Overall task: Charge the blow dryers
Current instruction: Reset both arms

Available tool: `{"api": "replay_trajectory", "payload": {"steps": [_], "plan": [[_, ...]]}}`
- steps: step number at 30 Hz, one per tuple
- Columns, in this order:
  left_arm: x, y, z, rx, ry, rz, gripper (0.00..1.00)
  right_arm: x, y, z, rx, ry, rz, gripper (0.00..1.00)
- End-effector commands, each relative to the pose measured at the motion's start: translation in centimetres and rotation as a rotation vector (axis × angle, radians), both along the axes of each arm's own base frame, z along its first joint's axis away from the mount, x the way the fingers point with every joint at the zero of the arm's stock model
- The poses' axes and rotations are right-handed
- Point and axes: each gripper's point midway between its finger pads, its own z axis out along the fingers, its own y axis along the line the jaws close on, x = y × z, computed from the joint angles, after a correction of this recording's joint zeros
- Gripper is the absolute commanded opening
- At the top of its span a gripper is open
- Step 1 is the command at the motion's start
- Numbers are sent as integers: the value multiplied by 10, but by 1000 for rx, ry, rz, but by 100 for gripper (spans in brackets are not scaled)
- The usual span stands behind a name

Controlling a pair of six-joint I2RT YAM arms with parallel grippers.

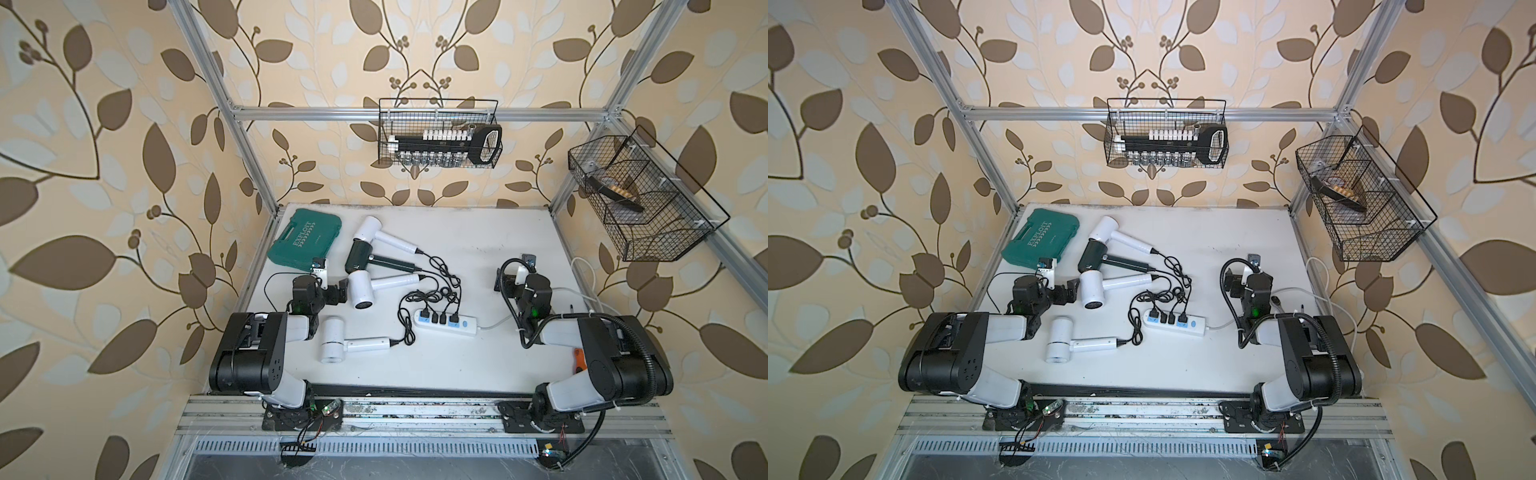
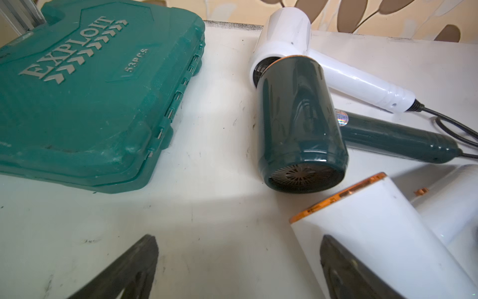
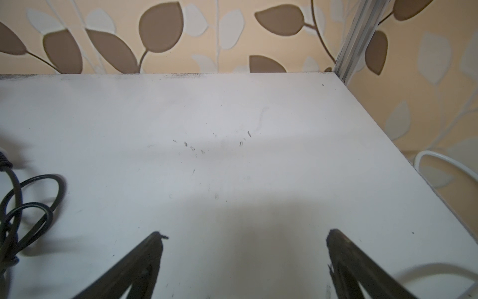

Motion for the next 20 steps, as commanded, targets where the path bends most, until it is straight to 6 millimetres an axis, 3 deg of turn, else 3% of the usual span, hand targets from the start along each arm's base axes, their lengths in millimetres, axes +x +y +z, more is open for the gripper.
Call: {"api": "replay_trajectory", "payload": {"steps": [1,20], "plan": [[2,-3,11,-13,-38,-23,99,-2,3,-3,-10,15,14,98],[2,-3,11,-14,-38,-23,99,-2,6,-2,-22,11,19,98]]}}
